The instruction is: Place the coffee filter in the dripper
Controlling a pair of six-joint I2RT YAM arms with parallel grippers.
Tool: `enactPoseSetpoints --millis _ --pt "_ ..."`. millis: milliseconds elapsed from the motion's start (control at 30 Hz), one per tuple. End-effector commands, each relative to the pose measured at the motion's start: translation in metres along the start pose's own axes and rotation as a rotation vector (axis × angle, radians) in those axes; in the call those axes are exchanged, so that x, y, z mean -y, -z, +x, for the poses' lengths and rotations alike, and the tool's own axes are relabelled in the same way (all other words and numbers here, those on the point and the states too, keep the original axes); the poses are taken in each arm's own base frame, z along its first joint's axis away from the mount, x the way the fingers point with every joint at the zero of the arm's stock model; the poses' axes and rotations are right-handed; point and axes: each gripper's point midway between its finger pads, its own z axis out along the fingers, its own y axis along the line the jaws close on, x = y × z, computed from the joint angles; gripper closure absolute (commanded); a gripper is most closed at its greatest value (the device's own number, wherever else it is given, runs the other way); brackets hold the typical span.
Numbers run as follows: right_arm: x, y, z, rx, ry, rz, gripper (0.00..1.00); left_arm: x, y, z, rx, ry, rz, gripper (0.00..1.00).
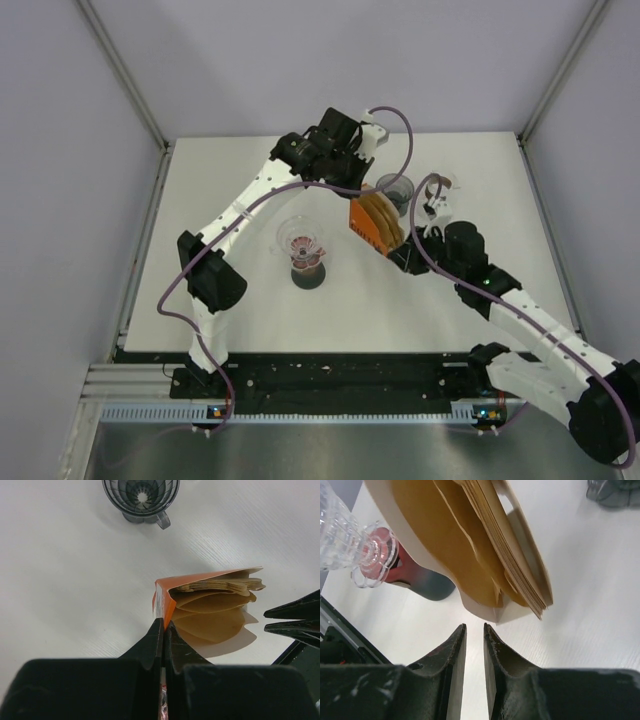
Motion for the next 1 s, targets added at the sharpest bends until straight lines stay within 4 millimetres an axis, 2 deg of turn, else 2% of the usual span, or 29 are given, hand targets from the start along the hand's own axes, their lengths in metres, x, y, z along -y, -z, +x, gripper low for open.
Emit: enactPoseSetpoints --millis 0,133,267,500,767,967 --pt "0.0 -0.003 -0.003 0.047 -0.084 0.006 0.81 0.004 0.031 -0.028 0.119 -0.006 -0.004 1.0" --pt "-0.003 -0.008 -0.009 0.086 -0.116 -0.017 0.82 0.008 0.029 -0.027 0.115 -0.007 0.021 1.0" --pt "-0.002 -0.011 -0.016 0.125 -0.149 -0.015 0.78 0.009 0.029 -0.024 0.109 -0.011 0.022 1.0" --pt "-0.003 -0.004 -0.026 0.201 -0.218 -0.04 0.77 0.008 0.032 -0.023 0.112 -0.022 0.018 1.0" --pt "0.007 -0.002 -0.012 0.226 -0.337 -0.036 0.76 0.01 0.032 -0.025 0.121 -0.022 0.029 1.0" --pt "0.003 0.002 -0.023 0.259 -0.389 -0.075 0.71 0.01 0.033 -0.024 0.121 -0.021 0.029 1.0"
